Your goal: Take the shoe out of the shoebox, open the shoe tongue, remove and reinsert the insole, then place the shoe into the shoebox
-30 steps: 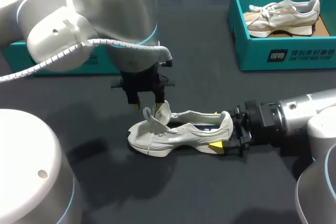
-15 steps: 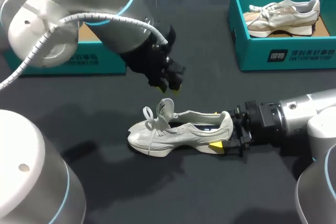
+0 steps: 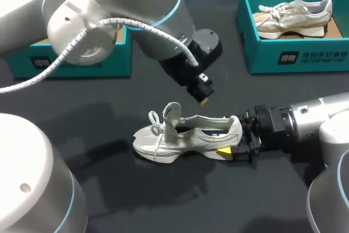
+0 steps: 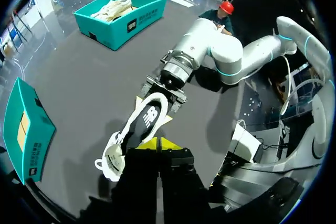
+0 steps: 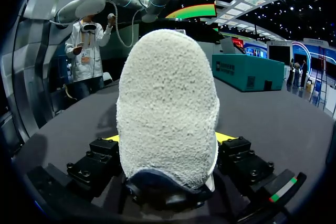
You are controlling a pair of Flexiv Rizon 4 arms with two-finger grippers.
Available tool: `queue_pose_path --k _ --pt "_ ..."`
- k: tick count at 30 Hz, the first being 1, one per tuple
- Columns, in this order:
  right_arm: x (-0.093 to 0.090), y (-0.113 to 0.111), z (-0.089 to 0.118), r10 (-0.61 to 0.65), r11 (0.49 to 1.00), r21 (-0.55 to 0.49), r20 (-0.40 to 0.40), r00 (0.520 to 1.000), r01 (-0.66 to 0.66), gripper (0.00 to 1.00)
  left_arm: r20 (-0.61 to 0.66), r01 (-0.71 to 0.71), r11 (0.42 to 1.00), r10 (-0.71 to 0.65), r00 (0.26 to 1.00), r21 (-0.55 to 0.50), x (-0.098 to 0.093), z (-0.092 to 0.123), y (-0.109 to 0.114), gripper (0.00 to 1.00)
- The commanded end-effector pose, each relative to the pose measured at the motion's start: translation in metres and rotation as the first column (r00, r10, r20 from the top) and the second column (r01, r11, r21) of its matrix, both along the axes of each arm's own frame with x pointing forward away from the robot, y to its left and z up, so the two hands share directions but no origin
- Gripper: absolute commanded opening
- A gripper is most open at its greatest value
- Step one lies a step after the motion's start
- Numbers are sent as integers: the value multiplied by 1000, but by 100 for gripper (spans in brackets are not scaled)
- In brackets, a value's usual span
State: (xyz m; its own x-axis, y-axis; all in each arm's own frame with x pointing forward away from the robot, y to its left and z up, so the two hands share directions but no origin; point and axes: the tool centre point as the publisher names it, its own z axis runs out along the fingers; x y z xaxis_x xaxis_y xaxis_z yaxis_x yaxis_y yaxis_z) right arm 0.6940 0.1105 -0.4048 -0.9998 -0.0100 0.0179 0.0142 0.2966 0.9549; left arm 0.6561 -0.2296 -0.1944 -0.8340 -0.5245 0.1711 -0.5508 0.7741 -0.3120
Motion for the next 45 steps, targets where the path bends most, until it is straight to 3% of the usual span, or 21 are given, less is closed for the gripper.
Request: queue_pose_path --k 1,6,10,22,33,45 --pt "-2 1 0 -1 1000 -4 -1 1000 1 0 65 277 951 -288 955 136 3 3 -9 0" --pt "-2 1 0 -1 1000 -4 -1 1000 1 0 71 455 890 -456 887 24 7 -8 -1 0" --pt "-2 1 0 -1 1000 -4 -1 1000 1 0 97 561 825 -565 819 68 8 -16 1 0" --pt "-2 1 0 -1 1000 -4 -1 1000 1 0 97 561 825 -565 819 68 8 -16 1 0" --pt "-2 1 0 -1 1000 -4 -1 1000 1 0 38 615 788 -616 787 41 21 -81 -16 0" --pt "-2 1 0 -1 1000 -4 -1 1000 1 0 38 615 788 -616 787 41 21 -81 -16 0"
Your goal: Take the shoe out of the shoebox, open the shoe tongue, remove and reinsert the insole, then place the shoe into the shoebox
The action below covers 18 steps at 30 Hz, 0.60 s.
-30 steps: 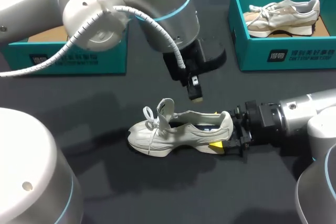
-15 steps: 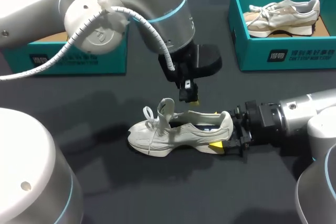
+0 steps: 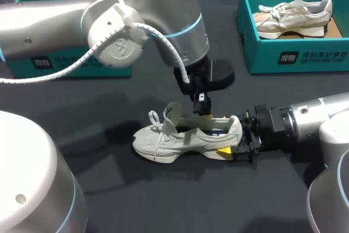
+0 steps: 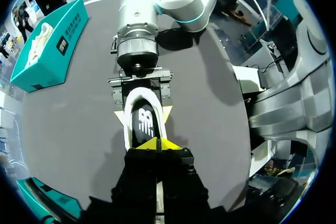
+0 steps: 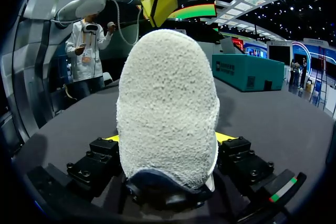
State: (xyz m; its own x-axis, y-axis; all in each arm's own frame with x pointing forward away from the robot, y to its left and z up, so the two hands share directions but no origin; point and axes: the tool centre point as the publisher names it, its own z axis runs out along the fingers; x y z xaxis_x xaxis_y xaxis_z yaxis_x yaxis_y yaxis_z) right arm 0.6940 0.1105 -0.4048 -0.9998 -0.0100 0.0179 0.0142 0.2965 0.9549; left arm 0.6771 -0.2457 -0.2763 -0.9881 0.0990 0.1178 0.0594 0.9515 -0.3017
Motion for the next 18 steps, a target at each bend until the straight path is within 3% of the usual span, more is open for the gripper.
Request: queue_pose_path --k 1,5,18 --pt "-1 1 0 -1 1000 -4 -1 1000 1 0 0 0 1000 0 1000 1 0 1 0 0" --pt "-1 1 0 -1 1000 -4 -1 1000 1 0 0 0 1000 0 1000 1 0 1 0 0" --pt "-1 1 0 -1 1000 -4 -1 1000 1 0 -21 13 1000 -13 1000 6 8 -40 -17 0"
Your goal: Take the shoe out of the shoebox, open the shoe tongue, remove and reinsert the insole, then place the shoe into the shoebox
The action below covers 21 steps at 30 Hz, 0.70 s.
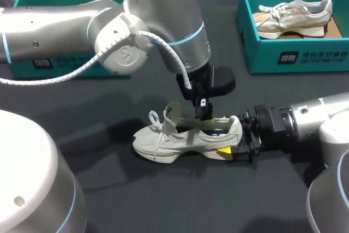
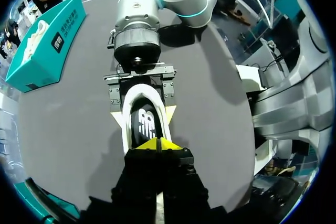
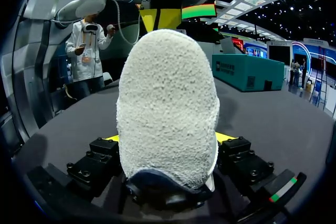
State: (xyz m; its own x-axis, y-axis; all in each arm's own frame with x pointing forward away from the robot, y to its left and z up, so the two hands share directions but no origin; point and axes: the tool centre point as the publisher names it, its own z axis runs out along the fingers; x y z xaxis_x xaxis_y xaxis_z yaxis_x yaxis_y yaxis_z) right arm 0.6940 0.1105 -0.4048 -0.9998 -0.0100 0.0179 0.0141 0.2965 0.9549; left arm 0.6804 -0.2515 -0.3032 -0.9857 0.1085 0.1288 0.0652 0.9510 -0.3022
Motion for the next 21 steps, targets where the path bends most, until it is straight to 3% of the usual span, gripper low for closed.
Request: queue_pose_path --k 1,12,21 --pt "-2 1 0 -1 1000 -4 -1 1000 1 0 -12 3 1000 -2 1000 11 5 -16 -12 0" --pt "-2 1 0 -1 1000 -4 -1 1000 1 0 -58 14 998 -10 998 64 4 -45 -18 0" --pt "-2 1 0 -1 1000 -4 -1 1000 1 0 -102 4 995 6 995 98 2 -61 -9 0"
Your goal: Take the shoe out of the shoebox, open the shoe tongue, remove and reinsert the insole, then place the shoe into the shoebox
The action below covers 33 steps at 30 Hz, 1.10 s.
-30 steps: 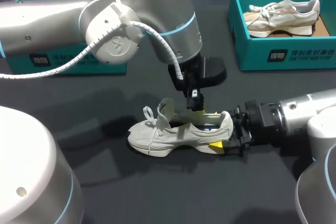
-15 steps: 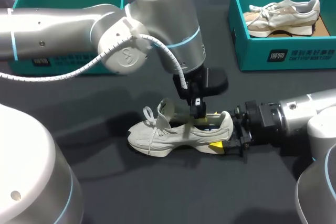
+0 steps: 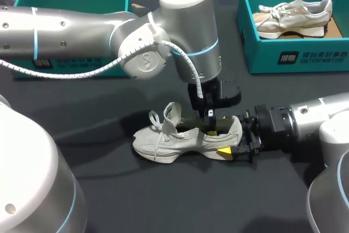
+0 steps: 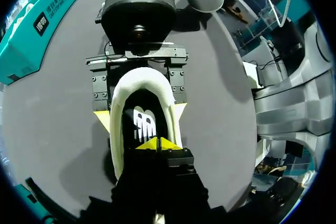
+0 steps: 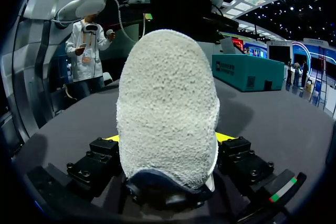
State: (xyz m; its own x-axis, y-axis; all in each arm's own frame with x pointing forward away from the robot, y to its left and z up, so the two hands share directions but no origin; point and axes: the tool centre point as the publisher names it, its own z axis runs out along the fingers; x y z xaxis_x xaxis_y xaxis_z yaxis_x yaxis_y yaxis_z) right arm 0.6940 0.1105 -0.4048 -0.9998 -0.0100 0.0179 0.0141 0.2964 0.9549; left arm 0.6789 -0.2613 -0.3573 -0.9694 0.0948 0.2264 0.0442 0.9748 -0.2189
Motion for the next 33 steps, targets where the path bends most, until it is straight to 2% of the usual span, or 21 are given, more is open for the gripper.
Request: queue_pose_path --k 1,16,19,23,27,33 --pt "-1 1 0 -1 1000 -4 -1 1000 1 0 -15 -6 1000 7 1000 12 3 -8 3 0" --pt "-1 1 0 -1 1000 -4 -1 1000 1 0 -7 36 997 -36 999 61 -13 -19 29 0" --pt "-1 1 0 -1 1000 -4 -1 1000 1 0 -5 39 997 -39 999 65 -14 -23 33 16" --pt "-1 1 0 -1 1000 -4 -1 1000 1 0 5 46 997 -46 999 58 -14 -26 37 25" --pt "-1 1 0 -1 1000 -4 -1 1000 1 0 29 56 997 -57 998 53 -16 -30 39 40" --pt "-1 1 0 -1 1000 -4 -1 1000 1 0 79 44 996 -50 996 81 -12 -44 37 43"
